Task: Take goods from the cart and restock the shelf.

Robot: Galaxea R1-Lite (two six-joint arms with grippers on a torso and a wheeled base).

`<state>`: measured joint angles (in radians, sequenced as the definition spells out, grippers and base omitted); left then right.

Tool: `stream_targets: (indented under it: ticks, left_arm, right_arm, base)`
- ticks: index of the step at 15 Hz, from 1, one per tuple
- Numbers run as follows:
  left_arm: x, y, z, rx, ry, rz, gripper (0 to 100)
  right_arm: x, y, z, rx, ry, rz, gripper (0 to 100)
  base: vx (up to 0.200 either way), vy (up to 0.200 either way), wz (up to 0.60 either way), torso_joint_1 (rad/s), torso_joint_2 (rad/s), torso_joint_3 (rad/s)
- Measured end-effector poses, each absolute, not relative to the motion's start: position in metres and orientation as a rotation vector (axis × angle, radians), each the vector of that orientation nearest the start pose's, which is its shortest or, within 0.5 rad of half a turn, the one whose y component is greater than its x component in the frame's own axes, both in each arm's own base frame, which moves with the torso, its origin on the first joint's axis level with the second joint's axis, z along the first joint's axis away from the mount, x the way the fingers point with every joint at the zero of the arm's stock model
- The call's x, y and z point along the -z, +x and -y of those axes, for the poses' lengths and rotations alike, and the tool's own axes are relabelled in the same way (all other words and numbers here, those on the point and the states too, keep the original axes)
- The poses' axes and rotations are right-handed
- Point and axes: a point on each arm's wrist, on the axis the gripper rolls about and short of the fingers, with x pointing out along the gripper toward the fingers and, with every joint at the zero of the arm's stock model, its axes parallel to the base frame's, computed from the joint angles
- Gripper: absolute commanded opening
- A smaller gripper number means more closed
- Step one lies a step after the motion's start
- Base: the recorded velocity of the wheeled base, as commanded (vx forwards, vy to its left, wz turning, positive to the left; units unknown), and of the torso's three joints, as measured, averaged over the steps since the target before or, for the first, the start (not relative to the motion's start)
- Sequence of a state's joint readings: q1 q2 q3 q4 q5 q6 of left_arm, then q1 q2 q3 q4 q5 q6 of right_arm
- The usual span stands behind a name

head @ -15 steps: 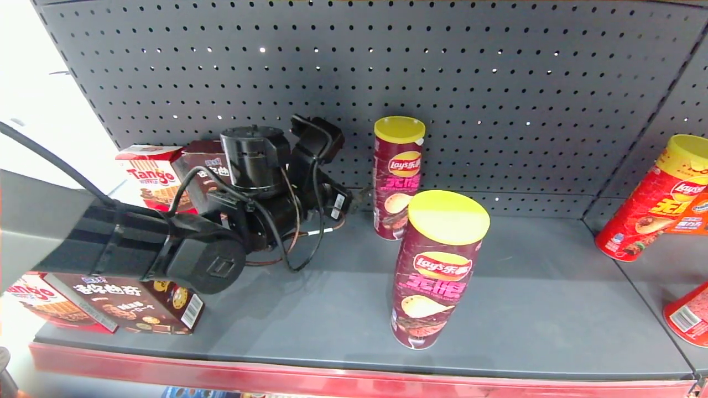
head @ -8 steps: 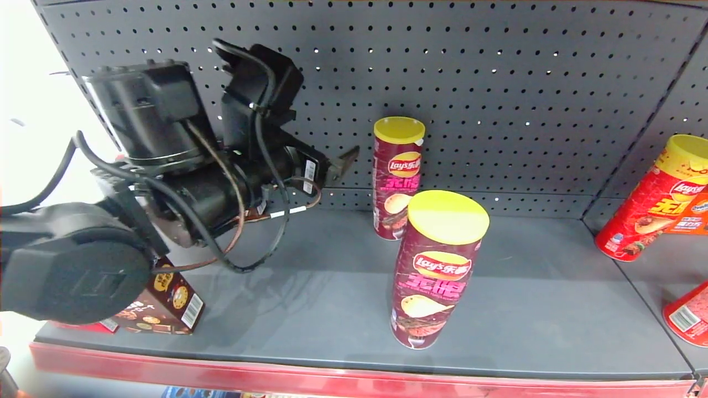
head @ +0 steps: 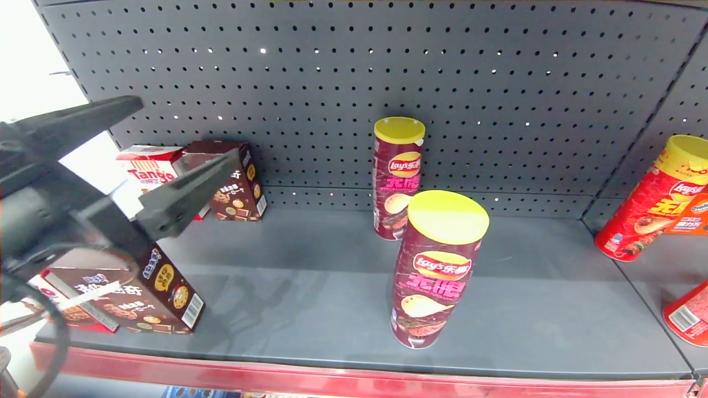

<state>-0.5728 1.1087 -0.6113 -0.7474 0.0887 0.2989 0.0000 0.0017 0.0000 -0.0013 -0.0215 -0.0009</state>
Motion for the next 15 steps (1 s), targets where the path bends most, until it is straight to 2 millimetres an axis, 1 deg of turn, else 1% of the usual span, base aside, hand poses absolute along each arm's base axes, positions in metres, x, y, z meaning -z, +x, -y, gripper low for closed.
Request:
stream_targets:
  ticks: [2, 4, 6, 7, 9, 12, 13, 15]
  left_arm:
    - [-0.256, 0.095, 0.053, 0.394, 0.182, 0.319, 100]
    - [-0.22, 0.059, 0.022, 0.27, 0.154, 0.316, 100]
    - [-0.181, 0.029, 0.005, 0.139, 0.131, 0.301, 100]
    - [-0.163, 0.018, 0.003, 0.119, 0.125, 0.269, 100]
    - [-0.131, 0.003, 0.004, 0.149, 0.118, 0.17, 100]
    - [-0.091, -0.013, 0.006, 0.227, 0.103, 0.001, 100]
    - [-0.083, -0.017, 0.006, 0.243, 0.093, -0.015, 100]
    - [-0.083, -0.021, 0.006, 0.252, 0.048, 0.039, 100]
  right_arm:
    - [-0.076, -0.023, 0.0, 0.021, -0.001, 0.0, 100]
    - [-0.076, -0.023, 0.0, 0.021, 0.0, -0.001, 100]
    - [-0.076, -0.023, 0.0, 0.021, 0.0, 0.0, 100]
    - [-0.076, -0.023, 0.0, 0.021, -0.001, 0.0, 100]
    - [-0.076, -0.023, 0.0, 0.021, -0.001, 0.0, 100]
    - [-0.076, -0.023, 0.0, 0.021, -0.001, 0.0, 100]
    - [-0.076, -0.023, 0.0, 0.022, 0.0, 0.0, 100]
    - [-0.076, -0.023, 0.0, 0.021, 0.0, 0.0, 100]
  base:
    - [0.0, 0.0, 0.0, 0.0, 0.0, 0.0]
    - [0.0, 0.0, 0.0, 0.0, 0.0, 0.0]
    - [0.0, 0.0, 0.0, 0.0, 0.0, 0.0]
    - [0.0, 0.0, 0.0, 0.0, 0.0, 0.0]
    - [0.0, 0.0, 0.0, 0.0, 0.0, 0.0]
    - [0.0, 0.0, 0.0, 0.0, 0.0, 0.0]
    - [0.0, 0.0, 0.0, 0.0, 0.0, 0.0]
    - [0.0, 0.0, 0.0, 0.0, 0.0, 0.0]
